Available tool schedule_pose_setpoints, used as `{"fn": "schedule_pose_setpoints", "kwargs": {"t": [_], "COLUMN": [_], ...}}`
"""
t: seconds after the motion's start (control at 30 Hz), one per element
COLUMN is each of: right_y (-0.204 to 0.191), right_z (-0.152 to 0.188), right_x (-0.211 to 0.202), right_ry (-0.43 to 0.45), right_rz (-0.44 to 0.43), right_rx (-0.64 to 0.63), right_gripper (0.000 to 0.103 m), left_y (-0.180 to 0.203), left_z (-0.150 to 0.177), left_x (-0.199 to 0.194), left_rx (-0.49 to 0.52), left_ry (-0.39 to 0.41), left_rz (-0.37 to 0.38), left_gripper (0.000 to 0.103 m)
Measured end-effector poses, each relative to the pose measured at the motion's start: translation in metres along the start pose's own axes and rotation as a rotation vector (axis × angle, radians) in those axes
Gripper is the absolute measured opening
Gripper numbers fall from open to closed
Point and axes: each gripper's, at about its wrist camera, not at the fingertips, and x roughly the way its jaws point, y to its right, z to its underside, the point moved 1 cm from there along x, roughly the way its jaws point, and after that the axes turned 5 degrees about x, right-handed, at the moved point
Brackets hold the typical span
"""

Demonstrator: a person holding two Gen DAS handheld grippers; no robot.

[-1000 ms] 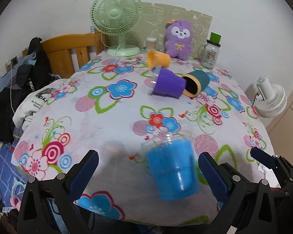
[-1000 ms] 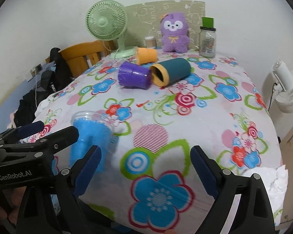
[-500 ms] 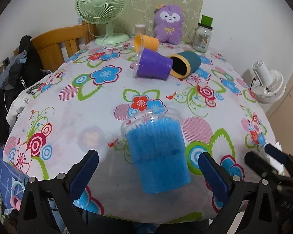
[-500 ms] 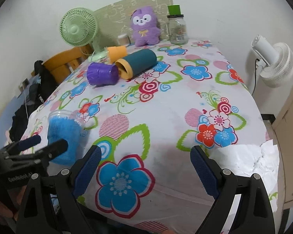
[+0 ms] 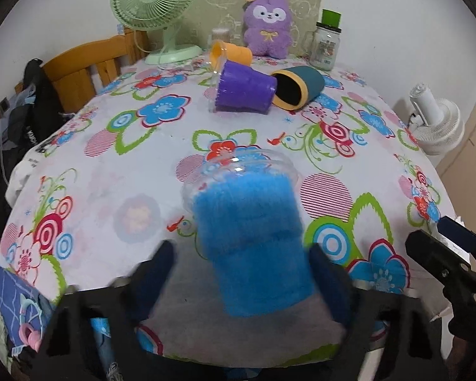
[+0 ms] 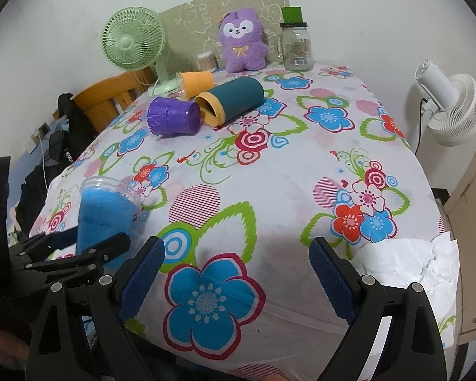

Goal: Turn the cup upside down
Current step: 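Rotate the held blue cup with the left tool so its bottom faces up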

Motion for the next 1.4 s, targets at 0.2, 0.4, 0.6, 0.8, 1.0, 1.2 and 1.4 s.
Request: {"fn": "schedule_pose_setpoints", "kwargs": {"t": [0.2,0.4,0.6,0.8,1.0,1.2,1.4], "right_y": [-0.006,-0.012,-0.017,-0.018,-0.016,-0.017,-0.017], "right_z": [-0.001,-0.003,-0.005,-0.003,-0.002,-0.002,-0.001], "right_x": [0.002,0.005,0.008,0.012,0.015,0.018,0.020], "right_ry": [-0.005,-0.009,-0.014,-0.024,-0.032,-0.039,-0.048], "right_rz": [0.002,-0.001,-0.006,-0.008,0.001,0.000,-0.002], "right_rx": [-0.009,-0.015,-0.021,-0.019,-0.019,-0.019,-0.021], "right_gripper": [0.094,0.094,0.094,0.094,0.094,0.094,0.094], "left_y": [-0.005,-0.014,-0.023,-0.027,-0.028,-0.016,-0.023], "left_z": [0.000,-0.005,-0.008,-0.008,-0.001,0.008,0.004], "left_x": [0.000,-0.010,-0.013,-0.011,0.002,-0.002,-0.005], "left_rx": [-0.003,-0.014,-0.032,-0.040,-0.041,0.015,-0.010], "left_ry": [-0.009,0.016,0.015,0.008,-0.050,-0.023,-0.011], "left_rz": [0.010,0.012,0.017,0.013,0.016,0.000,0.013], "left_gripper": [0.066,0.064,0.064,0.065,0.085,0.088,0.056]}}
